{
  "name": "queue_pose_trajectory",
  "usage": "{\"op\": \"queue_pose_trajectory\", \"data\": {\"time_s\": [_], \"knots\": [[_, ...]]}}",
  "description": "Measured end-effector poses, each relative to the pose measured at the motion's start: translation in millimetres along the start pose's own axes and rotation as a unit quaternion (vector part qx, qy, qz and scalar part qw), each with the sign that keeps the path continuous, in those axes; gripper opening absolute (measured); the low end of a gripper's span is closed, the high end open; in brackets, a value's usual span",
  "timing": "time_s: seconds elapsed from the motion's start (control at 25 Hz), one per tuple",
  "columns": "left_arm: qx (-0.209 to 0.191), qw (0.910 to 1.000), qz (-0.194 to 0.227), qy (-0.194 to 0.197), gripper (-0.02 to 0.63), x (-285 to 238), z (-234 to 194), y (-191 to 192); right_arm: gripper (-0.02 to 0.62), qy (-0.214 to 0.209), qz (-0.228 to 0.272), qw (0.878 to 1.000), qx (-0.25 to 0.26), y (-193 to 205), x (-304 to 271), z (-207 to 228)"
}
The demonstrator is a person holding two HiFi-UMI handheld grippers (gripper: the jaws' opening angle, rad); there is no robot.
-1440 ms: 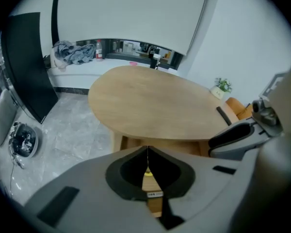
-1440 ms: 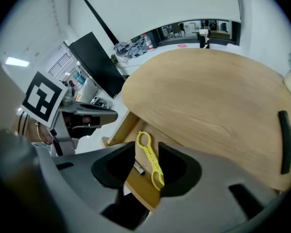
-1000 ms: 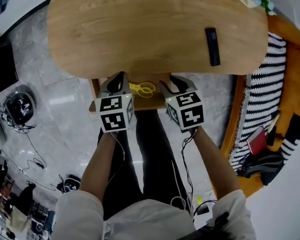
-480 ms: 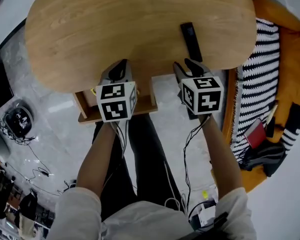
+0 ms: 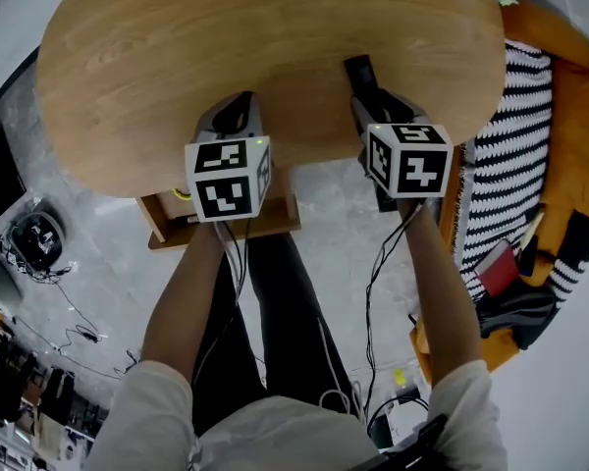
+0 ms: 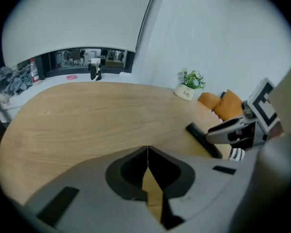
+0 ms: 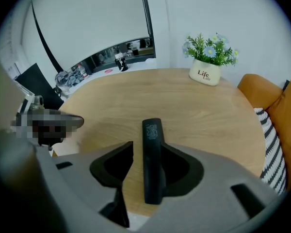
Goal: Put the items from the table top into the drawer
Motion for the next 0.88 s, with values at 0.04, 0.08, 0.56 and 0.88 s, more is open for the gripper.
{"op": "queue_pose_trajectory", "data": {"time_s": [0.04,0.08,0.56,0.88], "knots": [[0.000,1.0000,0.001,-0.001,0.011,-3,-1,-4,0.170,0.002,-0.001,1.000,0.001,-3,-4,2],[0.002,1.0000,0.003,-0.002,0.009,-5,-1,-8,0.171,0.003,-0.001,1.000,0.001,-5,-7,4],[0.008,0.9998,-0.018,0.002,0.009,-15,2,0,0.198,0.013,-0.032,0.999,0.019,-9,-32,10],[0.012,0.9997,-0.020,-0.003,0.009,-17,-3,5,0.186,0.017,-0.031,0.999,0.026,-8,-34,12]]}}
Point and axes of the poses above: the fingertips, and each gripper's own axes: x backward along the fingers, z to its right, y out of its underside, the point moved 1 cm from there along x, backward along the fingers, and after that the axes turned 7 degrees about -x, right-handed, at the moved point
